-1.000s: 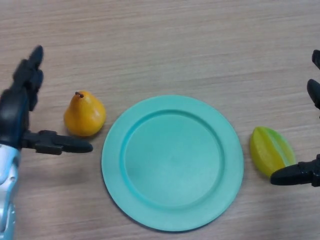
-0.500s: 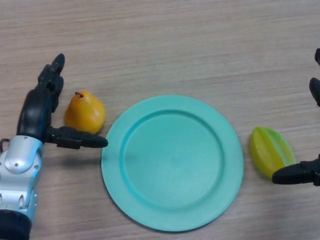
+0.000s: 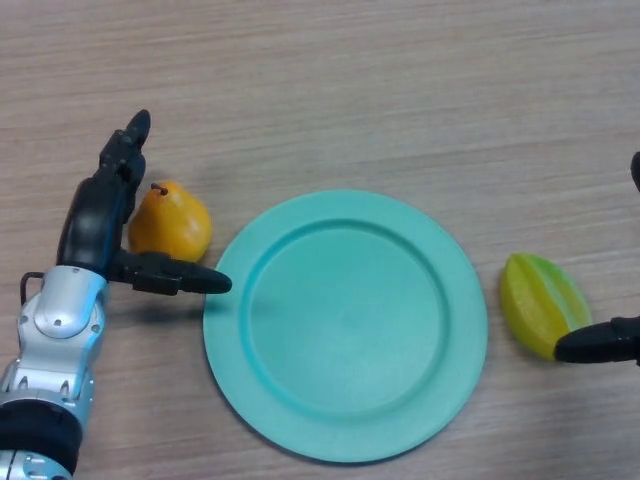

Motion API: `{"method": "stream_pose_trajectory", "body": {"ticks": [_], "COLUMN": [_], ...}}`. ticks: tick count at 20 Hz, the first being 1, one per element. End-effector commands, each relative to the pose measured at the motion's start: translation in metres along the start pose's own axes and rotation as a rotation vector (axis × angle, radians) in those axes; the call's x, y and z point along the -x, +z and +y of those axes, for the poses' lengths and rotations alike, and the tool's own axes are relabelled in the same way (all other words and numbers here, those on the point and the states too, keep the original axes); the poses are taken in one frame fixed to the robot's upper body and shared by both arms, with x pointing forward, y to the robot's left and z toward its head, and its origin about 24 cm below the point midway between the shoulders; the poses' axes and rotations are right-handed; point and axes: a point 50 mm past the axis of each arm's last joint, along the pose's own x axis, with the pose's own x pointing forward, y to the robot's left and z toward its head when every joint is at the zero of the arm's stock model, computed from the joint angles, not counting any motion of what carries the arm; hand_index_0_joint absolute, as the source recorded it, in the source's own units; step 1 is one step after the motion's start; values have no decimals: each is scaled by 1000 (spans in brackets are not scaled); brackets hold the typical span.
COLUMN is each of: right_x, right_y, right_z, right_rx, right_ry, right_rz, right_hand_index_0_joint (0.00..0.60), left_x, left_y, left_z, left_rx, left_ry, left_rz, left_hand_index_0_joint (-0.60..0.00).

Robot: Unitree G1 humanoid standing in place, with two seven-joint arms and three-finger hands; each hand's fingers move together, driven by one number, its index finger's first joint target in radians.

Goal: Pick up the yellow pear and place it on the plate

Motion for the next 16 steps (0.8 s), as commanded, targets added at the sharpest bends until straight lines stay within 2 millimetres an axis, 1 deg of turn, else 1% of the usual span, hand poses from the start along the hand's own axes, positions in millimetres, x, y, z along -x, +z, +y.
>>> {"method": "stream_pose_trajectory", "body": {"ticks": [1,4,10,12,13,14,15,16], "right_x": [8,9,12,13,13,13,13,14], "right_y": [35,36,37,38,38,39,41,41], "right_z": [-17,-18,-18,-18,-18,-18,-18,-17], "right_rx": [93,95,108,110,108,108,107,105], "right_ry": [-69,-71,-76,-76,-75,-76,-83,-84], "right_rz": [-223,-222,-225,-226,-228,-232,-246,-248], "right_hand_index_0_joint": [0,0,0,0,0,0,0,0], "left_x": [-12,-11,-8,-8,-7,-7,-4,-3], "left_y": [44,36,29,29,28,28,26,25], "left_z": [10,8,14,15,17,18,21,22], "left_rx": [-178,-265,-242,-229,-237,-248,-255,-230], "left_ry": [72,79,137,144,154,164,179,183], "left_rz": [-301,-265,-215,-201,-197,-193,-177,-171], "left_hand_index_0_joint": [0,0,0,-198,-348,-448,-581,-600]}}
